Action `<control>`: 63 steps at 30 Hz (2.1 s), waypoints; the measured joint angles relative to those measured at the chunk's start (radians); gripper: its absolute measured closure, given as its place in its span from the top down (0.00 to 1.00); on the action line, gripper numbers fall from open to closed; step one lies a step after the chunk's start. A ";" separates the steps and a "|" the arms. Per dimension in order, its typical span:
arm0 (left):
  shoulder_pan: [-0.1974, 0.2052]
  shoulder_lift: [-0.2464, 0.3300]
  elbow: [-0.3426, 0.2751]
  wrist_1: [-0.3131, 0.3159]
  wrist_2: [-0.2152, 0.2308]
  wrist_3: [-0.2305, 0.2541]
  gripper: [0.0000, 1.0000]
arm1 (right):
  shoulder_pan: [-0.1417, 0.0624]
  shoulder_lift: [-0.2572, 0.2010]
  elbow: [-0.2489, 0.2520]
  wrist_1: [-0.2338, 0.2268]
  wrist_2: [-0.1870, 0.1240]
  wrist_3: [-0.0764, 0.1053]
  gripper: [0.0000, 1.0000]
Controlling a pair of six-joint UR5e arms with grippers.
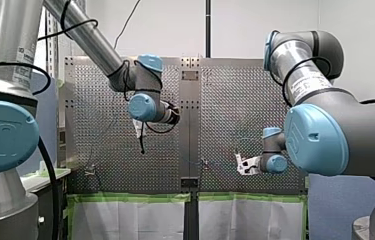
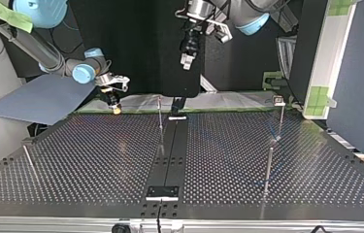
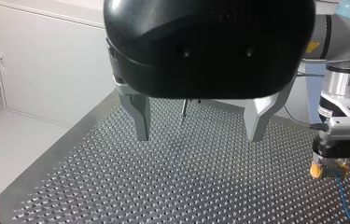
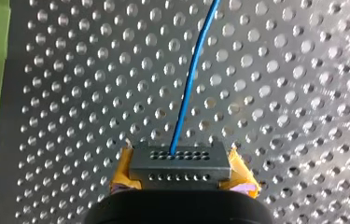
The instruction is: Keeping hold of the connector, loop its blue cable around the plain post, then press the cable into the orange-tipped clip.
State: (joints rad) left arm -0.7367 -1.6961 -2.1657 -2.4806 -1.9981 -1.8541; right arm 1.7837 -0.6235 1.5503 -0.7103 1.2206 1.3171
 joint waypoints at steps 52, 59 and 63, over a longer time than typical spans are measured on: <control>0.068 0.106 -0.233 0.164 0.183 0.018 1.00 | -0.023 -0.384 0.000 0.231 0.199 0.132 0.00; 0.075 0.146 -0.234 0.157 0.185 0.016 1.00 | -0.037 -0.455 0.000 0.260 0.204 0.150 0.00; 0.076 0.153 -0.234 0.154 0.186 0.017 1.00 | -0.048 -0.498 0.000 0.272 0.214 0.163 0.00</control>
State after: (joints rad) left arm -0.6604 -1.5435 -2.3998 -2.3265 -1.8125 -1.8370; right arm 1.7355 -1.1211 1.5499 -0.4388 1.4341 1.4797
